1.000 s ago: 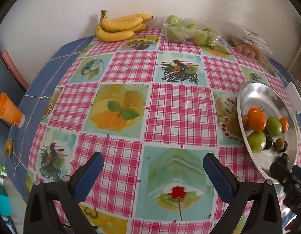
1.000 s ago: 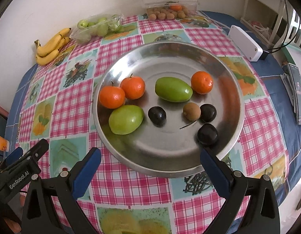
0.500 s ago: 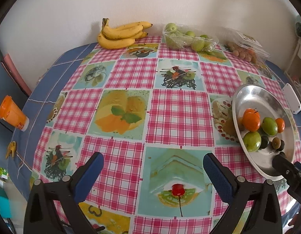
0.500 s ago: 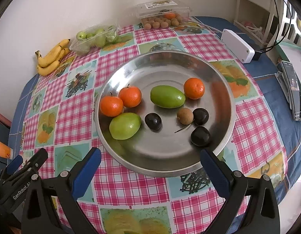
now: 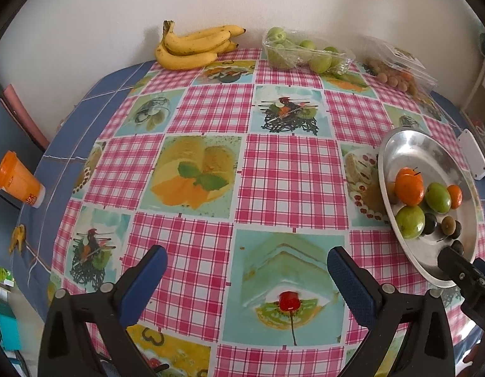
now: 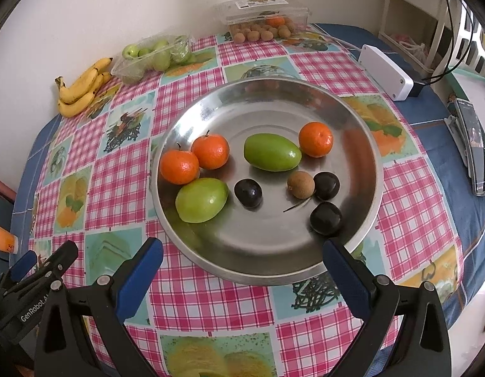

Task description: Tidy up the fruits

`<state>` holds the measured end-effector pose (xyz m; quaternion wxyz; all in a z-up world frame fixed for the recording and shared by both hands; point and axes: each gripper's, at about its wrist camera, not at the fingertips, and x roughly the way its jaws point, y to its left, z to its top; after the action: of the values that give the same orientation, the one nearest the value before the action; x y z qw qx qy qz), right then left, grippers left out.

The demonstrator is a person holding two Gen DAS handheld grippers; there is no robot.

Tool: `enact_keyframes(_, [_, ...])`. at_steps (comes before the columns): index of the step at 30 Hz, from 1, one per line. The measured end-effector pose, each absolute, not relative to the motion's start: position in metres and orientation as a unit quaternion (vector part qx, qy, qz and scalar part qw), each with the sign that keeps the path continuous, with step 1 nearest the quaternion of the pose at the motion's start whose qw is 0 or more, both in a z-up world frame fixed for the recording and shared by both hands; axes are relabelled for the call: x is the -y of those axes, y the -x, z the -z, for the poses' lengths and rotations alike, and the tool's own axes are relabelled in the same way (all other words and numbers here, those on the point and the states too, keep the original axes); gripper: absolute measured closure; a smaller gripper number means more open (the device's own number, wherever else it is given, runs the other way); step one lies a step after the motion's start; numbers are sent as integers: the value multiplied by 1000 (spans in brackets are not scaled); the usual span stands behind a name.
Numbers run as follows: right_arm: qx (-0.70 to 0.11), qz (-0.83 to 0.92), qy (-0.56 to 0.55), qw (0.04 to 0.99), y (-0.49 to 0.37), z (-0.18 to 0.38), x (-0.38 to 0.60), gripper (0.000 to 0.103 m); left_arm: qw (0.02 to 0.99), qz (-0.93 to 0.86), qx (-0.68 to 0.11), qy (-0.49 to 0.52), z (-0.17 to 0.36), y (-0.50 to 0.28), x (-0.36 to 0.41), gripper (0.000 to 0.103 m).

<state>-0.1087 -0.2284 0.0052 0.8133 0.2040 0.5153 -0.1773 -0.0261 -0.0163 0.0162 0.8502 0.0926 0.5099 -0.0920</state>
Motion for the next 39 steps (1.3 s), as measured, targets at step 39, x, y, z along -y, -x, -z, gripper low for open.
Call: enact_keyframes(39, [-524,175,-198,810,105,-1,224,2,846,91,-517,-98,-12,26,15,0])
